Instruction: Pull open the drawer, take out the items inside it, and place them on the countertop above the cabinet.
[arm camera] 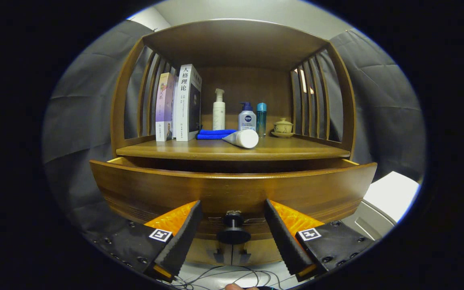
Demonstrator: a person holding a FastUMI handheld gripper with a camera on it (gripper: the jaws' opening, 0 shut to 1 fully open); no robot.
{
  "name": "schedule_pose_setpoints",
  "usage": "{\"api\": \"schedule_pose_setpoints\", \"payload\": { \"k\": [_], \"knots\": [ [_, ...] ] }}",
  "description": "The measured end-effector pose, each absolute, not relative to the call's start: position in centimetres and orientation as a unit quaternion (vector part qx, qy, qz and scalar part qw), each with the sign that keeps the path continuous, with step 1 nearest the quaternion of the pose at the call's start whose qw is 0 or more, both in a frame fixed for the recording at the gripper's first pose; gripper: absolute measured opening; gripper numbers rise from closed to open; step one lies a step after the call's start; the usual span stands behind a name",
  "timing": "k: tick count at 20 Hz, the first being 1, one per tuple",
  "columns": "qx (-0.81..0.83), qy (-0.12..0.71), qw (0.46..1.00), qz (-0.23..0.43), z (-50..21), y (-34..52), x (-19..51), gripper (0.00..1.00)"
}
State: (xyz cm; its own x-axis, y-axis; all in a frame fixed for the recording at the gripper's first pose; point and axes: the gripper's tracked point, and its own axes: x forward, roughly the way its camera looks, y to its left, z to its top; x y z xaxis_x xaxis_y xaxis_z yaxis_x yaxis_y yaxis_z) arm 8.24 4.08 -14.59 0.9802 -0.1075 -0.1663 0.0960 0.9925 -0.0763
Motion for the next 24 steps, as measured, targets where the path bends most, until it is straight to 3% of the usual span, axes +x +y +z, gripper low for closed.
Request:
{"api": "schedule_pose_setpoints", "payload": {
  "k": [13,24],
  "knots": [
    [-0.041,0.087,0.994,-0.05,-13.9,3.9,13.9,0.98],
    [-0.026,0.073,0.996,-0.049,-12.5,3.6,13.5,0.98]
  ]
}}
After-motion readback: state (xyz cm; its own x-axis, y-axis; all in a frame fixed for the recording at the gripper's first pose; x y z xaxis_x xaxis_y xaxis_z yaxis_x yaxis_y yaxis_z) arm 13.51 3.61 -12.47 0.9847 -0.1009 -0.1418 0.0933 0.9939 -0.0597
